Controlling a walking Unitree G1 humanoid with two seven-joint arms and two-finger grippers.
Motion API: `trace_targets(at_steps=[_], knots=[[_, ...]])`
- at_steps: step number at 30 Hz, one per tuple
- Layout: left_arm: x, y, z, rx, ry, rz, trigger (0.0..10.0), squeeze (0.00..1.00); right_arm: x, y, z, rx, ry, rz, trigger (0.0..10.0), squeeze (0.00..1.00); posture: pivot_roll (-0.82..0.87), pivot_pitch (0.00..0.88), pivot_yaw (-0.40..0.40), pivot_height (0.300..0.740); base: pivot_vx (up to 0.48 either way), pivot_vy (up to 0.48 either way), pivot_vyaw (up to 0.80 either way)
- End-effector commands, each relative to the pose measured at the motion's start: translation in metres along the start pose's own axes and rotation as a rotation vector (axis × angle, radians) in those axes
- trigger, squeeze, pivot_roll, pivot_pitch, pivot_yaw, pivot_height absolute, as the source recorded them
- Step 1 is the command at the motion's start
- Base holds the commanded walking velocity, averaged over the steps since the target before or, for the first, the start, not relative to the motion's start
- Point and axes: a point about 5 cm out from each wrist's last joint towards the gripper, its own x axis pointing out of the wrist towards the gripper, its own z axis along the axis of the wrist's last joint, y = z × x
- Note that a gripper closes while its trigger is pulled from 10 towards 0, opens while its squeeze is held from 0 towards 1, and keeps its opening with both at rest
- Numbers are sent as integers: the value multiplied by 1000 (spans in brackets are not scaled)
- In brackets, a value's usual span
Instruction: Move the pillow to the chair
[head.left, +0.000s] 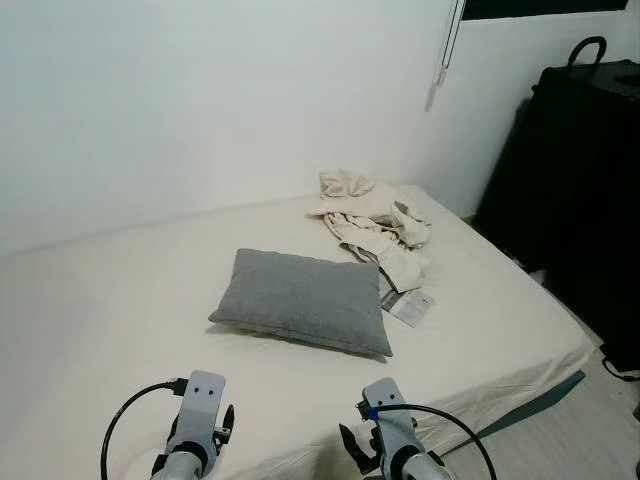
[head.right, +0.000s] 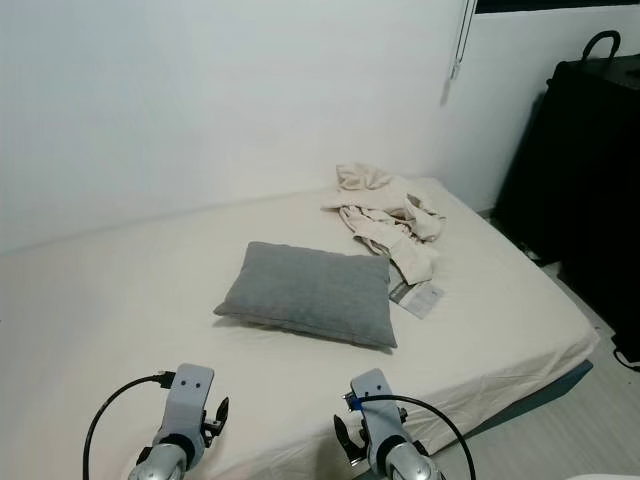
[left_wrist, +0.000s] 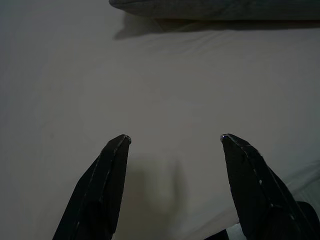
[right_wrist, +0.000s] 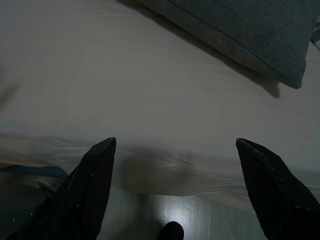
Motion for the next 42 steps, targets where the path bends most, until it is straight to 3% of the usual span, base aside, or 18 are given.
trace_targets(at_steps=[1, 42], knots=[[-3, 0, -5, -5, 14, 6, 10000, 0, 0, 2, 0, 11, -3, -1, 10000, 0, 28, 0, 0, 740, 0, 0, 0], [-4, 3, -9, -10, 31, 15, 10000, 0, 0, 4, -1, 50, -22, 3, 10000, 0, 38, 0, 8, 740, 0, 0, 0]])
